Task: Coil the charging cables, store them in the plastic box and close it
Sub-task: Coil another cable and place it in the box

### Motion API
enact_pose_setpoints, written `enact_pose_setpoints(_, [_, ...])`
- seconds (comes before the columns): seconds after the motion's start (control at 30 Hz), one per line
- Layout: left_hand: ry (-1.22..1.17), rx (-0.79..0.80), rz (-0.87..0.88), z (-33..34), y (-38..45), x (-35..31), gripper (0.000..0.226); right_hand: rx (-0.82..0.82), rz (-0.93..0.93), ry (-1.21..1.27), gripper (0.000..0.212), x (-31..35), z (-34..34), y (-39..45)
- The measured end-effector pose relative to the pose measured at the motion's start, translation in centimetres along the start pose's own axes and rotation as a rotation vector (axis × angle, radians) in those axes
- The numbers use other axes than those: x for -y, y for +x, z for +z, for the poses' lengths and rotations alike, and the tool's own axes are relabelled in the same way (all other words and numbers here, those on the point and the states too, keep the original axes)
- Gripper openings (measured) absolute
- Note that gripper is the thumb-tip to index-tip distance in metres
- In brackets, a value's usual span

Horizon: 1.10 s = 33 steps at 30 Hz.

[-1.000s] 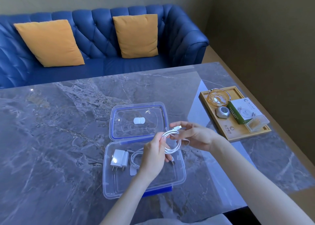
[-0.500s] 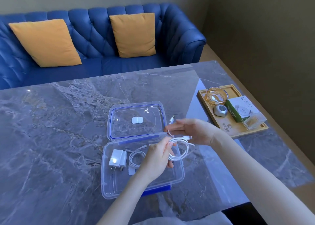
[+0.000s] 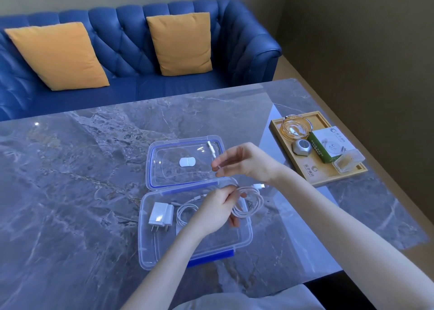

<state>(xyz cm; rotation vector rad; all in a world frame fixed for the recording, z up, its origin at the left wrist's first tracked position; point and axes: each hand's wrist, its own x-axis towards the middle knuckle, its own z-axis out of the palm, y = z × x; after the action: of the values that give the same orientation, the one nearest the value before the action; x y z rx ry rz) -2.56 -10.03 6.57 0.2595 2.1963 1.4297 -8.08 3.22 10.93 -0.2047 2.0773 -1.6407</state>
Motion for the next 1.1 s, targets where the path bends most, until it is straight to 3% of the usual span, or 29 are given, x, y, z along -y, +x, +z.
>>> enact_pose_setpoints(0.2, [-0.353,-0.081,-0.107,-0.4,0.6,-0.3,0.020,-0.072,-0.121,0.084,0.021,0.5,0.6,-1.4])
enact_pose_setpoints(0.3, [-0.448,-0.160,-0.119,-0.6,0.9,0.0,0.017,-0.129,-0.154,0.131,0.007,0.2,0.6,-1.7])
enact_pose_setpoints(0.43, [-0.551,-0.233,-0.072,-0.7,1.1,0.3,0.018,-0.131,-0.084,0.296,0.011,-0.8,0.8,-2.2])
enact_pose_setpoints(0.7, [-0.761,-0.174,-0.047,-1.2,0.9,0.9,0.019,-0.162,-0.002,0.185,0.014,-2.0,1.2,-2.6])
enact_pose_setpoints(0.9, [-0.757,-0.148,-0.035,-0.8,0.8,0.9,0.020,-0.165,0.026,0.565,0.017,-2.3,1.2,-2.4])
enact_pose_setpoints(0.97, [-0.759,-0.147,-0.031,-0.7,0.8,1.0,0.023,-0.179,-0.002,0.478,0.021,-2.3,1.6,-2.5])
enact_pose_setpoints(1.1, [-0.754,-0.113,0.012,-0.4,0.6,1.0,0.026,-0.469,-0.180,-0.146,0.025,-2.5,2.5,-2.4])
